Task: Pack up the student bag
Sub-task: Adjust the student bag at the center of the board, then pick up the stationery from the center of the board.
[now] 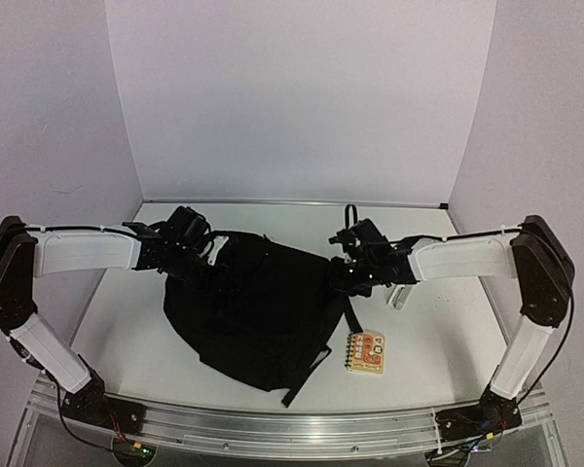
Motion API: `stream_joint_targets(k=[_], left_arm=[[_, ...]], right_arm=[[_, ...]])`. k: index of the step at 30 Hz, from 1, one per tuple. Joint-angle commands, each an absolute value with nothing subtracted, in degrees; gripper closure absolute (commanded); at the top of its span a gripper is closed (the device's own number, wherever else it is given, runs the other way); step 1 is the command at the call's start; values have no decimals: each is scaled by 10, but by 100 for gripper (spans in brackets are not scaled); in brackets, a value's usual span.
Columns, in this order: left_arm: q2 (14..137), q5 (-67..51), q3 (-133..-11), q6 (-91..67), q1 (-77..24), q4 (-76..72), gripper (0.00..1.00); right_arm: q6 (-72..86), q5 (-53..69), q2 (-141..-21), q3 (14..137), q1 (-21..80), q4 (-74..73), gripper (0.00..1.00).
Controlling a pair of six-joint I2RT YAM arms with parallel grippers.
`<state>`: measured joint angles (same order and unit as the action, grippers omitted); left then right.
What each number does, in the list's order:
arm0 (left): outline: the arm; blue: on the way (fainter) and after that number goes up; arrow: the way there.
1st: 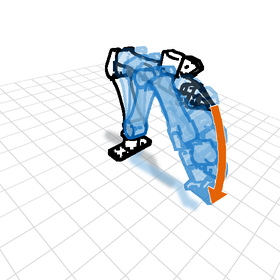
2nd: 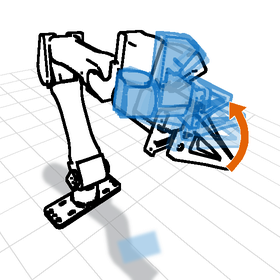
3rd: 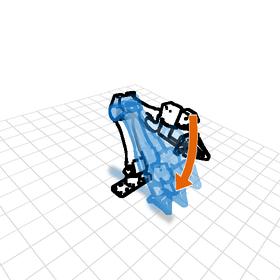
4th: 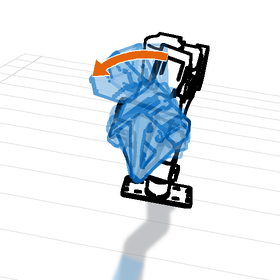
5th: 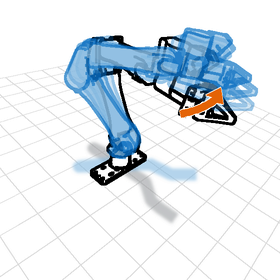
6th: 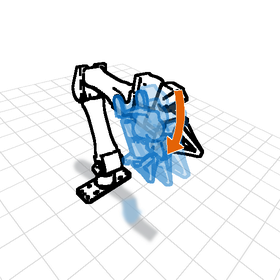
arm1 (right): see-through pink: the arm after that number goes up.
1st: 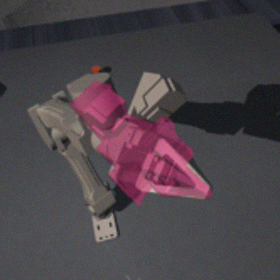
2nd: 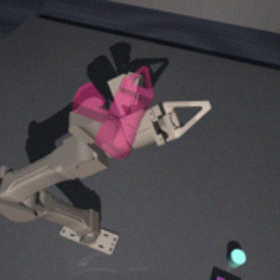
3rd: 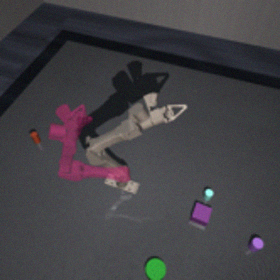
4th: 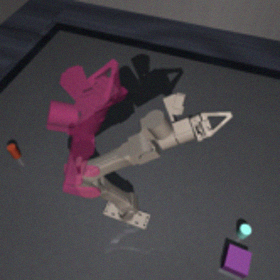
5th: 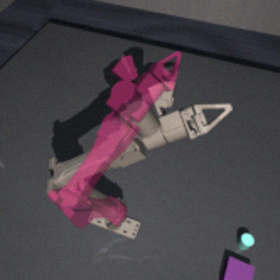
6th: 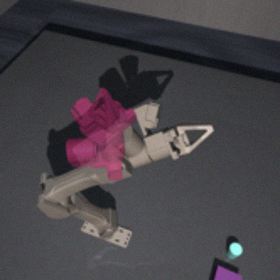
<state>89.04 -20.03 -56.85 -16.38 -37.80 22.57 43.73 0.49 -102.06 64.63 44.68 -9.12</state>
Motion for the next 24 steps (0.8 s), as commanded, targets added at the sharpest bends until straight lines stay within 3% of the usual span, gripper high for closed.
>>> stream_joint_targets(k=[1, 3, 6, 8, 12, 16, 17, 22, 24], left_arm=[[854, -259, -541, -296, -432, 152, 95], [854, -223, -530, -351, -434, 145, 92], [858, -179, -516, -409, -434, 139, 89], [860, -174, -504, -432, -434, 112, 87], [866, -161, -502, -452, -434, 90, 85], [867, -153, -512, -451, -434, 93, 77], [864, -156, -512, -449, -434, 89, 72], [838, -130, -508, -444, -434, 95, 27], [823, -112, -498, -448, -434, 94, 15]], right_arm=[[348, -55, -1079, 757, 392, -79, 90], [331, -68, -1096, 797, 384, -101, 79], [314, -90, -1096, 837, 384, -137, 52], [313, -101, -1079, 834, 383, -152, 40], [333, -117, -1030, 772, 383, -170, 26], [372, -144, -975, 674, 381, -187, 19], [380, -152, -963, 652, 378, -193, 18], [430, -171, -913, 567, 343, -210, 14], [442, -190, -902, 551, 334, -219, 9]])
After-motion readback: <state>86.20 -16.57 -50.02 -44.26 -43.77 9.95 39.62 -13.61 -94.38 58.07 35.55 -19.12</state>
